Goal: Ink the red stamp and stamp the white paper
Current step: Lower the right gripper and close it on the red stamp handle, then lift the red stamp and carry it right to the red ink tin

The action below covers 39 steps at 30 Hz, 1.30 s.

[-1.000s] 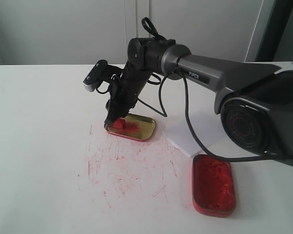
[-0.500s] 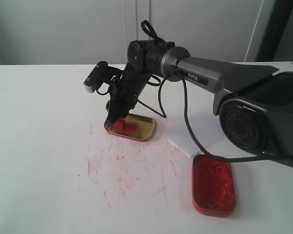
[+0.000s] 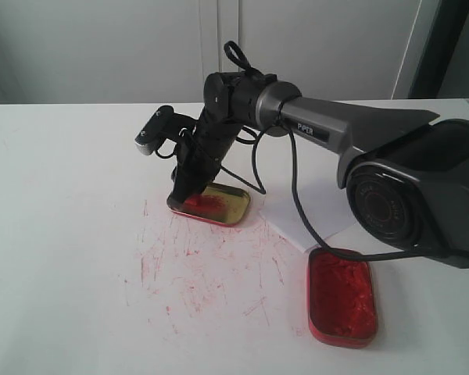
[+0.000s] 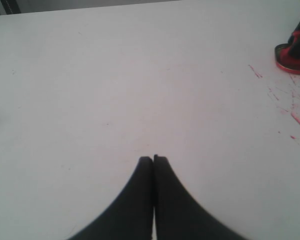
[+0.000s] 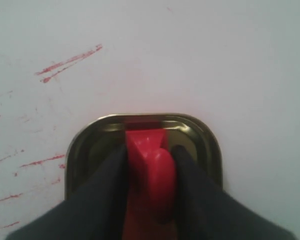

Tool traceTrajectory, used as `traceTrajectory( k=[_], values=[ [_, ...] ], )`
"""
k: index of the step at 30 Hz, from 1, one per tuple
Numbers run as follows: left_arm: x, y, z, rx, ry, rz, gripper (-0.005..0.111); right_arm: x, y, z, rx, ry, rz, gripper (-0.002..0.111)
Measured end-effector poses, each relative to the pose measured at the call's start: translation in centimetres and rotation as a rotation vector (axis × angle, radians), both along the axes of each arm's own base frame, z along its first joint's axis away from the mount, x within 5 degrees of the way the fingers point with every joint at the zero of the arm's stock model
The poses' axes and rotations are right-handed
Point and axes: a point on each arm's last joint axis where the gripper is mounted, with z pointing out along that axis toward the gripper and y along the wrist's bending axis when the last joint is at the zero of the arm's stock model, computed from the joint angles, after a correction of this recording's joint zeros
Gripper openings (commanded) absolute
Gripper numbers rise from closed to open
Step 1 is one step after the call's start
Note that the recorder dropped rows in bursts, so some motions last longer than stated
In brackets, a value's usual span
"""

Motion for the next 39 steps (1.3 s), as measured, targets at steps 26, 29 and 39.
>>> traceTrajectory(
  k=[26,29,39],
  values=[
    [0.0,0.0,0.0,0.000,0.000,0.000,0.000,-0.3,-0.2,2.1,0.042,0.045,-0.116,0.000],
    [0.0,0.0,0.0,0.000,0.000,0.000,0.000,-0.4,-0.3,3.0,0.060,0.044,-0.142,0.000],
    [0.0,0.0,0.0,0.000,0.000,0.000,0.000,-0.8,-0.6,3.7,0.062,0.114,-0.243,0.000]
  ],
)
